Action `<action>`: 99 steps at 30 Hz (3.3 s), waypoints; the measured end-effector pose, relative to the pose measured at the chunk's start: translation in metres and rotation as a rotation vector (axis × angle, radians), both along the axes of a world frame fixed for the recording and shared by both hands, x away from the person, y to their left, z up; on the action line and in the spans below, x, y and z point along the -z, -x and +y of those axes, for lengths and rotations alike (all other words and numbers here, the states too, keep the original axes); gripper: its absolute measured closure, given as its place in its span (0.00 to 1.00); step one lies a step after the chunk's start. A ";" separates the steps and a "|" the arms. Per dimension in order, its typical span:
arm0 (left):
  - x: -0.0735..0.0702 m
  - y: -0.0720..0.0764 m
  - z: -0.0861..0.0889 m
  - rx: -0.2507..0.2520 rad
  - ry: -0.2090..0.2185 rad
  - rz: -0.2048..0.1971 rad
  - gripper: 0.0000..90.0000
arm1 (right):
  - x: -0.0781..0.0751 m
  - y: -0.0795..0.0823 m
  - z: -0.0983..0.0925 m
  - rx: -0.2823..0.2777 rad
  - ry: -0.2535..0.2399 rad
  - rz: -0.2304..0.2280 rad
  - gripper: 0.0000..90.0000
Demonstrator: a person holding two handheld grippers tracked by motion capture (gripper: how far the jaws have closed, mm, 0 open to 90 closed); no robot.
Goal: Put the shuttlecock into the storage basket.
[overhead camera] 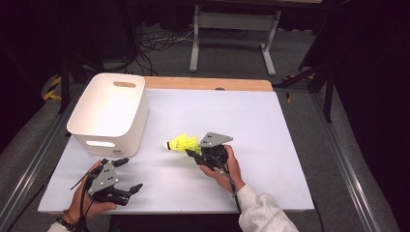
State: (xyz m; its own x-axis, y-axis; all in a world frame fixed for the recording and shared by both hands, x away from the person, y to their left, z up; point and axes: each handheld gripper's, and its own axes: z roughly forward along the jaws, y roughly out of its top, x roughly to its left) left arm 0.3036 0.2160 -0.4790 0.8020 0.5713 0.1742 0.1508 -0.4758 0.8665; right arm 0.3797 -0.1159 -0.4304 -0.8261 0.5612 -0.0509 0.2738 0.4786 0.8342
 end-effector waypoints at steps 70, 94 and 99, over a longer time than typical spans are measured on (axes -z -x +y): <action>-0.007 -0.059 -0.104 0.195 -0.012 -0.046 0.58 | -0.030 0.031 0.023 -0.267 0.342 -0.026 0.39; -0.011 -0.056 -0.092 0.175 0.039 -0.062 0.57 | -0.072 0.046 -0.022 -0.192 0.090 -0.224 0.33; -0.012 -0.056 -0.090 0.172 0.050 -0.057 0.57 | -0.076 0.046 -0.034 -0.133 0.067 -0.265 0.28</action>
